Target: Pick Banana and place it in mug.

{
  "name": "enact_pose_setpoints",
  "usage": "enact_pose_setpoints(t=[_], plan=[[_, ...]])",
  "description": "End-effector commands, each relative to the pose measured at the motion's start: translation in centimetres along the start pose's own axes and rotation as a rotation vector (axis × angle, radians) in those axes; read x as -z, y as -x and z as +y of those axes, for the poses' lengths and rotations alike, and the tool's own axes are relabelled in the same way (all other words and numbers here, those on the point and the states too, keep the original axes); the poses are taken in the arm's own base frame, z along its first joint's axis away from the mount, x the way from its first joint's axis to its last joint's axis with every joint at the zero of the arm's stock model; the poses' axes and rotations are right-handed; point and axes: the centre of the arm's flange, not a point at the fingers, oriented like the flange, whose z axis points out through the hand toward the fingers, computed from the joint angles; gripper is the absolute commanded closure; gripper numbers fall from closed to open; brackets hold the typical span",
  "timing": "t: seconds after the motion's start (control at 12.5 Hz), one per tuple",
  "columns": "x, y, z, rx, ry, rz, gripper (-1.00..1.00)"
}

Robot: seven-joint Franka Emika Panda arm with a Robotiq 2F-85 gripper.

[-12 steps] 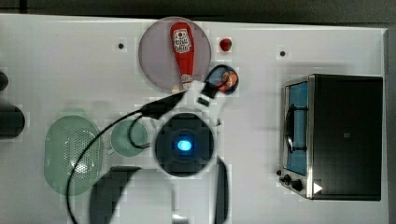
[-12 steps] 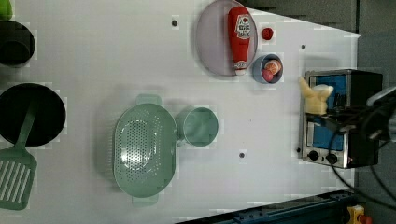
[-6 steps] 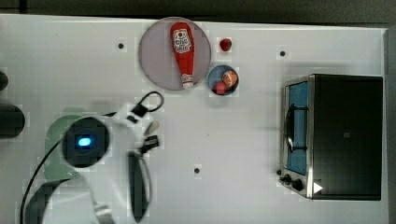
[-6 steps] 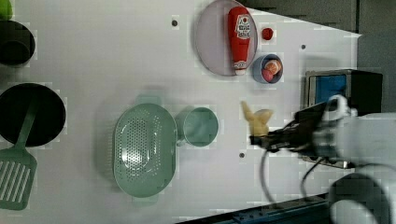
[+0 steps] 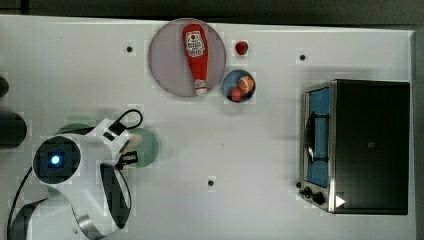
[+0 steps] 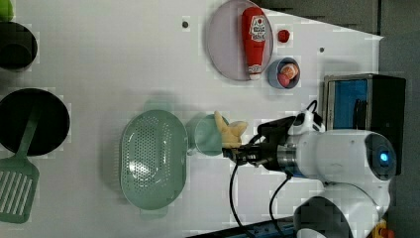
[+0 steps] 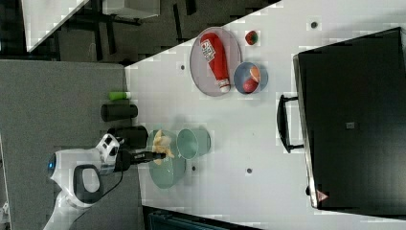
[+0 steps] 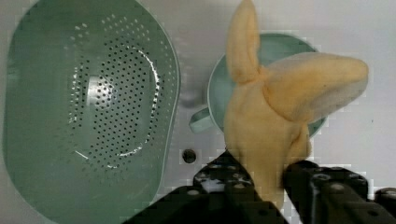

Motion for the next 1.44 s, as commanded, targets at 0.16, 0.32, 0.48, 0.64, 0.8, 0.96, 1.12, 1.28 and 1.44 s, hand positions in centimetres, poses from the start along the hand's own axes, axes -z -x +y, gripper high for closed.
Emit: enact_pose_setpoints(t=[0.16, 0.32, 0.48, 0.64, 0.8, 0.96, 1.12, 1.28, 1.44], plan=[[-2.7, -2.6, 2.7, -0.148, -0.031, 0.020, 0.36], [-3.7, -3.1, 3.0, -0.116, -0.011, 0.050, 0.10], [-4.5, -3.0, 3.2, -0.111, -0.011, 0.064, -0.41], [-4.5, -3.0, 3.6, -0.147, -0.010, 0.064, -0.85], [-4.4, -3.1, 3.9, -0.154, -0.011, 0.069, -1.00], [-1.8, -4.2, 4.9, -0.179, -0.020, 0.132, -1.00], [2.9, -4.7, 6.7, -0.218, -0.013, 0.207, -1.00], [8.4, -4.2, 9.3, -0.271, 0.007, 0.257, -1.00], [13.6, -2.5, 12.6, -0.343, 0.029, 0.248, -1.00]])
